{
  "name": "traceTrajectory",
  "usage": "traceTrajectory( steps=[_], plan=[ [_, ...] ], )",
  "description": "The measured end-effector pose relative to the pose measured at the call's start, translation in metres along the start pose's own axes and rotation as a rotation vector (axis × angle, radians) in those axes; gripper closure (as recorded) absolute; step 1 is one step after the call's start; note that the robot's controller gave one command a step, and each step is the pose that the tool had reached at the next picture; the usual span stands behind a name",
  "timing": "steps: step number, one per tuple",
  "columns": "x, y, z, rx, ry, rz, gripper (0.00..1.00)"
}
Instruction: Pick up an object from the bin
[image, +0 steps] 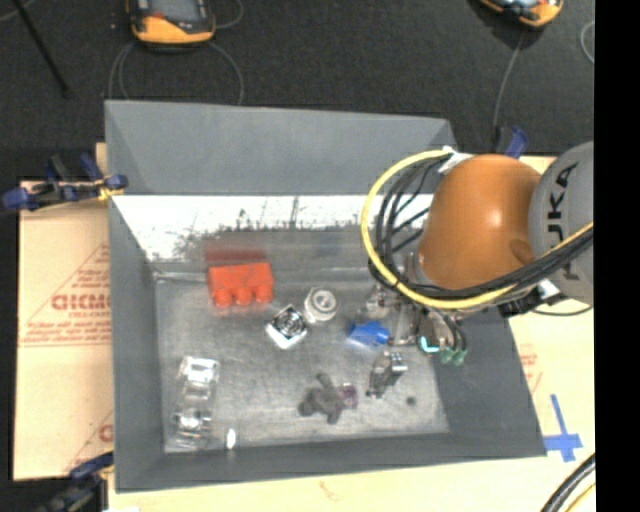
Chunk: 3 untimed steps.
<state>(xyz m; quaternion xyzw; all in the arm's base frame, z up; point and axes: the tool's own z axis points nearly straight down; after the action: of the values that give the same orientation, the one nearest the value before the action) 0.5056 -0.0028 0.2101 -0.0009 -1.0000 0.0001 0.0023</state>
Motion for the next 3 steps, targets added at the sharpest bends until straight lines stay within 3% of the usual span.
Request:
traceTrajectory(
  steps=[1, 3],
  plan=[
    [-0.0867, 0.0357, 0.1384, 0.001, -0.016, -0.142, 0.0],
    [-0.0913, 0.0345, 0.133, 0.0, -0.015, -0.136, 0.0]
  ],
)
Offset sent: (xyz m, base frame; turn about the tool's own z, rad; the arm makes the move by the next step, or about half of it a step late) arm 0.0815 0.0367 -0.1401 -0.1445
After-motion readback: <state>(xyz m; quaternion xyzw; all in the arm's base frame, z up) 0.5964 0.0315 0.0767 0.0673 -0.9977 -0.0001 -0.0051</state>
